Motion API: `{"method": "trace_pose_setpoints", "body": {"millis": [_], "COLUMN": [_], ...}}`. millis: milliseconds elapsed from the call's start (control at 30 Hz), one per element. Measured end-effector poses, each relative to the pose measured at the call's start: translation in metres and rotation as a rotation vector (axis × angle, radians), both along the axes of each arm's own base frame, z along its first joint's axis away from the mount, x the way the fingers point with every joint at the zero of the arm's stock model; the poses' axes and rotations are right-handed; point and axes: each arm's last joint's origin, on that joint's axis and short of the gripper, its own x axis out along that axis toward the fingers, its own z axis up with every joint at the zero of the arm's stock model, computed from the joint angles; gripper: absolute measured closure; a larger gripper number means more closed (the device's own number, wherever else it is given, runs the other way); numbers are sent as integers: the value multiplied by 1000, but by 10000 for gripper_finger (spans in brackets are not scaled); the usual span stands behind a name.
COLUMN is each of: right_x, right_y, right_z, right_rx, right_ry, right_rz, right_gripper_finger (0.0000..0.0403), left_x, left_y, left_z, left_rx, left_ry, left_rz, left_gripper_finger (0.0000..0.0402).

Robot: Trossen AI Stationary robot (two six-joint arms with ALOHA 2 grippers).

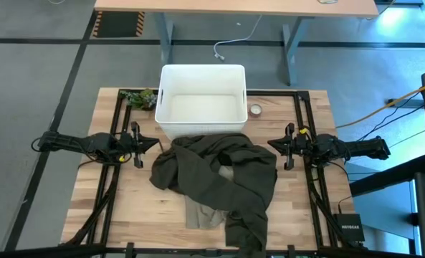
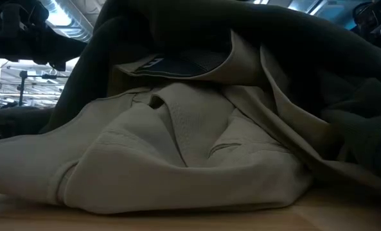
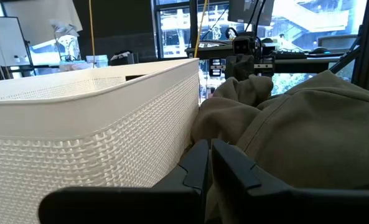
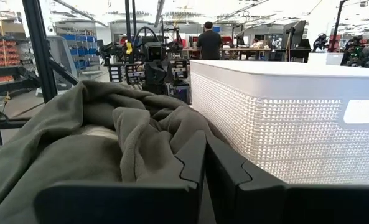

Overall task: Sort clothes
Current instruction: Put the green jacket into the white bin

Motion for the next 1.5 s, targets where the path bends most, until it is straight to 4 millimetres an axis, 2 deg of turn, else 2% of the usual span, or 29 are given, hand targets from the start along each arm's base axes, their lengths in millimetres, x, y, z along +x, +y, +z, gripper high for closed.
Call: {"method": "trace_pose_setpoints", "body": {"millis": [267, 467, 567, 667, 767, 900, 1033, 1133, 1267, 1400, 1500], "right_x": [0, -4, -8, -15, -18, -17, -10, 0, 16, 36, 51], "right_y": [2, -3, -3, -3, -3, -3, -4, -4, 0, 4, 6], "right_z": [6, 20, 35, 55, 75, 108, 145, 170, 195, 198, 187], "right_rx": [433, 498, 491, 446, 394, 224, 44, -29, -77, -35, -32], "right_ry": [-93, -283, -401, -472, -491, -473, -365, -207, 125, 465, 717], "right_rz": [126, -2, 20, 86, 85, 9, -106, -174, -64, -11, -24], "right_gripper_finger": [377, 377, 376, 360, 319, 243, 175, 138, 110, 103, 105], "left_x": [0, 0, 0, 0, 0, 0, 0, 0, 0, 0, 0], "left_y": [0, 0, 0, 0, 0, 0, 0, 0, 0, 0, 0], "left_z": [0, 0, 0, 0, 0, 1, 0, 0, 1, 0, 0], "left_rx": [0, 0, 6, 83, 117, 77, 12, -45, -122, -168, -252], "left_ry": [0, 0, 2, 21, 28, 13, 0, -15, -36, -47, -65], "left_rz": [0, 0, 2, 8, 10, 9, 5, 1, -4, -7, -13], "left_gripper_finger": [386, 386, 386, 386, 386, 386, 386, 386, 386, 386, 386]}}
